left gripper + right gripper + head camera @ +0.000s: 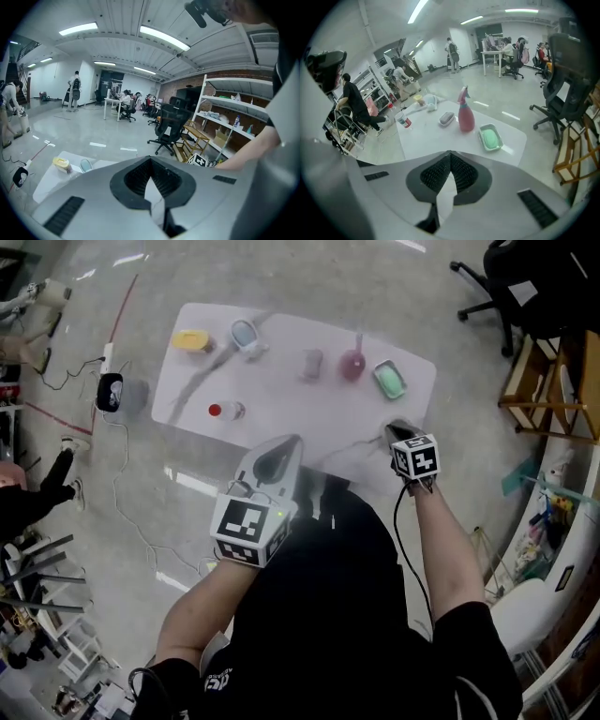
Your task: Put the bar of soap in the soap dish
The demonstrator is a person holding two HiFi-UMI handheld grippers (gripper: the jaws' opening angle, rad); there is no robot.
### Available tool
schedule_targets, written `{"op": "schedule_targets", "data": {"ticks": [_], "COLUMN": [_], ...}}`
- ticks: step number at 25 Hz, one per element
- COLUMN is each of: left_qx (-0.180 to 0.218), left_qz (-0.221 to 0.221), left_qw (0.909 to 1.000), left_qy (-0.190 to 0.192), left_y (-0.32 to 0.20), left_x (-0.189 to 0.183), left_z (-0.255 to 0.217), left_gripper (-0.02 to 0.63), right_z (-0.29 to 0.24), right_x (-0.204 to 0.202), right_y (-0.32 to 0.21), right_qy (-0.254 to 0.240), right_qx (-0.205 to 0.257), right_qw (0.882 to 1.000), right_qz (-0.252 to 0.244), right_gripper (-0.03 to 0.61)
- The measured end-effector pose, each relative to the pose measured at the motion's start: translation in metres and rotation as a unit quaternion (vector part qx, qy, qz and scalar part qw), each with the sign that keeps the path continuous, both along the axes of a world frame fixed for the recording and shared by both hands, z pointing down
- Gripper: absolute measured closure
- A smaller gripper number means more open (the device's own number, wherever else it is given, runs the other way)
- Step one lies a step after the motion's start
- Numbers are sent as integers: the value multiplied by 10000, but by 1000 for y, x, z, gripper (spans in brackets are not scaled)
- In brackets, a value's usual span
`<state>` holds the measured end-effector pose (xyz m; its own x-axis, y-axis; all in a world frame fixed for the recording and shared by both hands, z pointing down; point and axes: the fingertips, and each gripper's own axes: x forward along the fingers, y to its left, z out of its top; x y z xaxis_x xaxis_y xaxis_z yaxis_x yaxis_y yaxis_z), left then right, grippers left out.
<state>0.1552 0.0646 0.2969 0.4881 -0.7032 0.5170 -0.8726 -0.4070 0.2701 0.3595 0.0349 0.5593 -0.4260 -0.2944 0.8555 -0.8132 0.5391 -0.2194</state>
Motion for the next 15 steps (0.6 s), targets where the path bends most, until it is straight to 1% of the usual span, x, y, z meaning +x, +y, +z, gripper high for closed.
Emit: {"op": "schedule_targets", "data": {"ticks": [3, 6, 11, 15], "left_qx": [58, 141, 367, 657], "left_qz": [131, 178, 250, 294], "left_qw": [9999, 9996, 9987, 9971], "left_qy": [32, 140, 242, 234], "left_y": [13, 24, 37, 41], "left_x": [2, 2, -3, -16], "left_z": [-7, -19, -43, -67], "left_gripper": [604, 604, 604, 604], "right_z": [-18, -40, -89, -144], "right_x": [-5, -16, -47, -80], "right_y": [8, 21, 46, 61], "right_qy": [104, 92, -244, -594], "right_qx": [164, 279, 544, 914], "right_qw": [9998, 9995, 9980, 9936], "right_qz": [-37, -84, -192, -296], "right_gripper": [565, 565, 565, 565]}}
